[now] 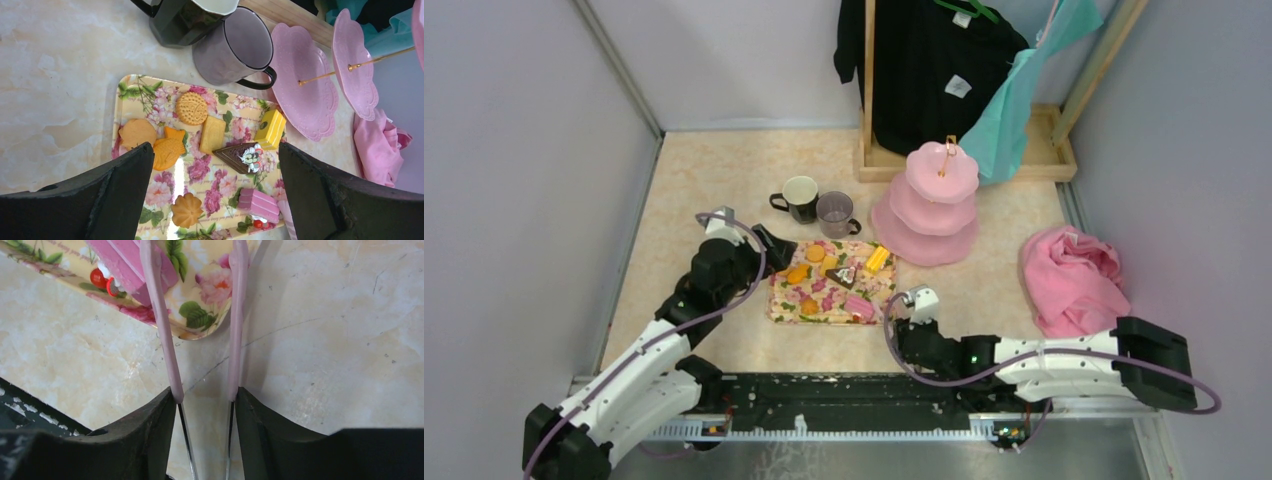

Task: Serve the afternoon tea
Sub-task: Pick up the clamp from the center of the board.

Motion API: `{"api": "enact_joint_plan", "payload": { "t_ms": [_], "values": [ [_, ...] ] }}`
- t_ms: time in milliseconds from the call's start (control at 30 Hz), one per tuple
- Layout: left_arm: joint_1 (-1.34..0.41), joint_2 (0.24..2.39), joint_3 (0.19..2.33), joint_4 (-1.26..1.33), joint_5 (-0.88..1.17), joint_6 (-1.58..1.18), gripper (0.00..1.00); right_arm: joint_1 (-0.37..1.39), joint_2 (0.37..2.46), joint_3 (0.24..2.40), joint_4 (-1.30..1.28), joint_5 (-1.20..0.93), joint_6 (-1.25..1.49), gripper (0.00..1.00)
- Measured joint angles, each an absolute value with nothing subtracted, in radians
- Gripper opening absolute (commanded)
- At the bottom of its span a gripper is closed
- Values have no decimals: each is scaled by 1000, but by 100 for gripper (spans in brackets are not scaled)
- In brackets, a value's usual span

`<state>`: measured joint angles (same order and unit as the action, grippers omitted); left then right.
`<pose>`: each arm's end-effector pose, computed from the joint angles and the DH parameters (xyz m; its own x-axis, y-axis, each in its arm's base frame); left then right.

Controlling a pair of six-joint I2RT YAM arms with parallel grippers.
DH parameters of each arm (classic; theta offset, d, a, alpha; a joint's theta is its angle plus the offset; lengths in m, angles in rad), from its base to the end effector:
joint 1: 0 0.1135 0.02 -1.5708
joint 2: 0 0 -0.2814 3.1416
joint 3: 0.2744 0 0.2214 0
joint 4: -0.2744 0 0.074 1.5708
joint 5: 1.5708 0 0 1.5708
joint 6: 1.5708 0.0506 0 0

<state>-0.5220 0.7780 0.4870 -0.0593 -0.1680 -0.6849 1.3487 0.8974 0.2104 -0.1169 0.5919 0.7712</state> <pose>0.1406 -0.0711 0.2648 -0.4552 -0.4576 -0.7638 0.0871 0.8308 -0.5497 0.0557 0.1185 0.1612 -0.6185 -0.1130 -0.7776 -0.4088 0.8914 0.1956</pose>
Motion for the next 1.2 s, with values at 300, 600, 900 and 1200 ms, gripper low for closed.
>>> {"api": "enact_joint_plan", "payload": {
  "t_ms": [300,600,900,1200],
  "values": [
    [-522,774,437,-45,-170,-705,99,1369,942,220,-82,601,768,40],
    [-522,754,429,-44,-174,-707,99,1437,968,286,-157,618,770,34],
    [-522,746,429,-44,-175,-707,99,1458,971,375,-258,640,769,39],
    [-522,753,429,-38,-174,-707,99,1460,970,443,-398,641,758,42]
  ]
}}
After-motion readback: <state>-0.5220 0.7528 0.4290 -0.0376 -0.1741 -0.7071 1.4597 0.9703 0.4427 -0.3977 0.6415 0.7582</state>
